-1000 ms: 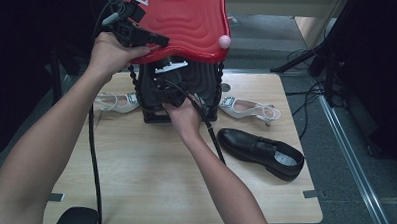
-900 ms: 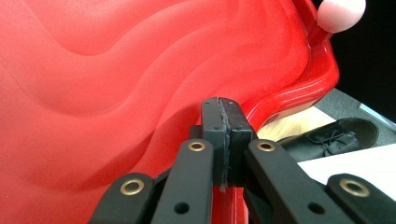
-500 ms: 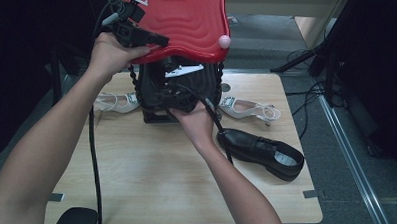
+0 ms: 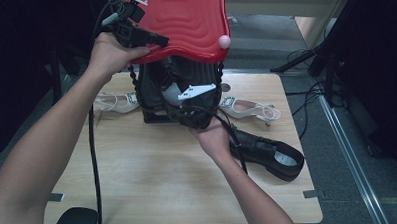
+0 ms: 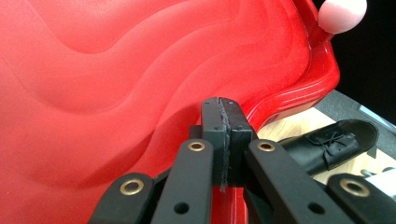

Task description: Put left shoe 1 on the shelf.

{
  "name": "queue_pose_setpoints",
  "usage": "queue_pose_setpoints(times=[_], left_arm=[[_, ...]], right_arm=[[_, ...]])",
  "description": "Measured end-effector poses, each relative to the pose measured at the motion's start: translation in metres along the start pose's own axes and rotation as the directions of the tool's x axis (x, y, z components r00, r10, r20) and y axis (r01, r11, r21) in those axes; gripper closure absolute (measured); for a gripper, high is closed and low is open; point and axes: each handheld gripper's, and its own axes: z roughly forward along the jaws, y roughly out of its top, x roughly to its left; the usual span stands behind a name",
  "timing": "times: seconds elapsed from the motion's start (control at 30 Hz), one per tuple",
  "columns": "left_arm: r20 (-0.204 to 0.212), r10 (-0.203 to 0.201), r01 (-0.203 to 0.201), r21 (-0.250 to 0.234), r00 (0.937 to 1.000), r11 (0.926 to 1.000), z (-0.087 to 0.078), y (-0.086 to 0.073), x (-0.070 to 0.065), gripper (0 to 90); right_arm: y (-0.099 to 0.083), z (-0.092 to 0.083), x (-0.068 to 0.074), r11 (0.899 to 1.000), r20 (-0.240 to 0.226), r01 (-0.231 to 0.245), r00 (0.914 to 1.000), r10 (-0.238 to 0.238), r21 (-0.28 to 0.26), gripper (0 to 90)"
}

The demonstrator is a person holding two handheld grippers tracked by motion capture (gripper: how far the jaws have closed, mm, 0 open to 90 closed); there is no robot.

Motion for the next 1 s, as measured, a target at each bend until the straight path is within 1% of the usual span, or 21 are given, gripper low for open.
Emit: queue_pose_setpoints(times=[0.07,0.17,0.27,0.3,0.4,0.57,0.6,0.63,0.73,0.87,1.0], left_arm=[[0.0,0.0,0.0,0.0,1.0,1.0,0.0,0.0,0.0,90.0],[0.0,0.0,0.0,0.001,1.0,1.0,0.0,0.0,0.0,90.0],[-0.001,-0.004,0.004,-0.004,1.0,1.0,0.0,0.0,0.0,90.0],[-0.002,-0.005,0.005,-0.003,1.0,1.0,0.0,0.0,0.0,90.0],[-0.003,-0.003,0.003,-0.002,1.0,1.0,0.0,-0.001,0.0,90.0],[-0.002,-0.006,0.006,-0.005,1.0,1.0,-0.001,-0.002,0.0,90.0],[0.0,-0.006,0.006,-0.009,1.0,0.9999,-0.001,-0.002,0.0,90.0],[0.0,-0.006,0.006,-0.009,1.0,0.9999,-0.001,-0.002,0.0,90.0],[-0.002,-0.005,0.005,-0.01,1.0,0.9999,-0.001,-0.002,0.0,90.0],[0.002,-0.005,0.005,-0.015,1.0,0.9999,-0.001,-0.003,0.001,90.0],[0.001,-0.009,0.009,-0.016,1.0,0.9998,-0.001,-0.003,0.001,90.0]], right_arm=[[-0.007,0.0,-0.003,1.0,0.0,-0.02,0.9998,0.02,0.018,90.0],[-0.014,-0.001,-0.01,0.999,0.01,-0.038,0.9992,0.038,0.022,90.0],[-0.017,-0.001,-0.014,0.999,0.001,-0.044,0.999,0.044,0.023,90.0],[-0.016,-0.001,-0.014,0.999,0.005,-0.033,0.9994,0.033,0.02,90.0],[-0.013,0.001,-0.013,0.999,-0.002,-0.034,0.9994,0.034,0.032,90.0],[-0.004,0.003,-0.008,0.999,-0.012,-0.011,0.9999,0.011,0.037,90.0],[-0.001,0.004,-0.007,0.999,-0.006,-0.005,1.0,0.005,0.042,90.0],[0.001,0.006,-0.005,0.999,0.007,-0.002,1.0,0.001,0.049,90.0],[0.006,0.011,-0.006,0.999,-0.003,-0.005,1.0,0.005,0.048,90.0],[0.016,0.019,-0.005,0.999,0.007,-0.006,1.0,0.006,0.052,90.0],[0.024,0.029,-0.004,0.999,0.001,-0.007,1.0,0.007,0.054,90.0]])
